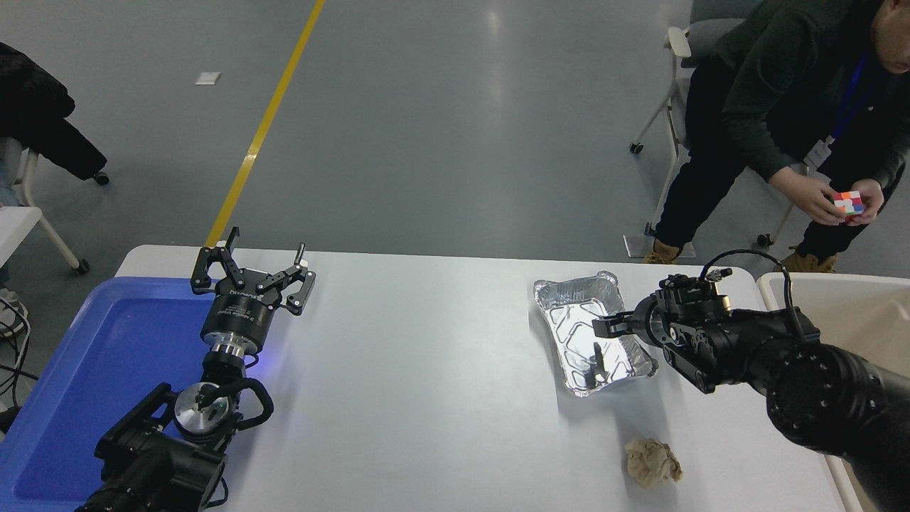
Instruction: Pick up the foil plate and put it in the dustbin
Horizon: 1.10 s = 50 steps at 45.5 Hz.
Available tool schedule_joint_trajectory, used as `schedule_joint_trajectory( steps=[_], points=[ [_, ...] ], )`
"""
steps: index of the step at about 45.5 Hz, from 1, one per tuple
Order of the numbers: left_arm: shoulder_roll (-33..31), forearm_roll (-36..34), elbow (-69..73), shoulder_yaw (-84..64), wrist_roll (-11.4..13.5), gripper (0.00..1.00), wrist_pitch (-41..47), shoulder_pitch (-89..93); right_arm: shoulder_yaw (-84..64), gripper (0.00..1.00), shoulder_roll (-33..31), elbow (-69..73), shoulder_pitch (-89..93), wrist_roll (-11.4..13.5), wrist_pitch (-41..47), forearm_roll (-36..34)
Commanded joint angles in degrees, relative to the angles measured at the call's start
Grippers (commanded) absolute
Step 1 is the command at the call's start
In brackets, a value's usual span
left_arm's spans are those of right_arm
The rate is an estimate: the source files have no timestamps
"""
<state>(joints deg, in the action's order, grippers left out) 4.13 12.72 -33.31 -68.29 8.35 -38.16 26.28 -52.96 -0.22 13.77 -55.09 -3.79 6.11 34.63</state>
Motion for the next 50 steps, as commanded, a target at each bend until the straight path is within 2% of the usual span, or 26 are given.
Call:
schedule_joint_trajectory(
  steps=[1,5,22,30,35,50],
  points=[
    [0.0,-0.1,0.0,0.0,0.0,0.99,0.0,0.0,-0.1,0.9,0.2,-0.9,2.6,0.1,-2.0,0.2],
    [0.0,-0.1,0.0,0.0,0.0,0.99,-0.1,0.0,-0.1,0.84,0.2,-2.2,3.4,0.2,-2.2,1.0],
    [0.0,-0.1,0.0,0.0,0.0,0.99,0.0,0.0,-0.2,0.33,0.2,-2.9,3.6,0.5,-2.1,2.6],
    [0.0,0.0,0.0,0.0,0.0,0.99,0.0,0.0,-0.1,0.23,0.2,-2.8,3.2,0.6,-1.4,4.8],
    [0.0,-0.1,0.0,0.0,0.0,0.99,0.0,0.0,-0.1,0.01,0.2,-2.7,3.0,0.5,-1.0,4.8],
    [0.0,0.0,0.0,0.0,0.0,0.99,0.0,0.0,-0.2,0.0,0.2,-2.5,2.5,0.3,-1.0,5.6]
  ],
)
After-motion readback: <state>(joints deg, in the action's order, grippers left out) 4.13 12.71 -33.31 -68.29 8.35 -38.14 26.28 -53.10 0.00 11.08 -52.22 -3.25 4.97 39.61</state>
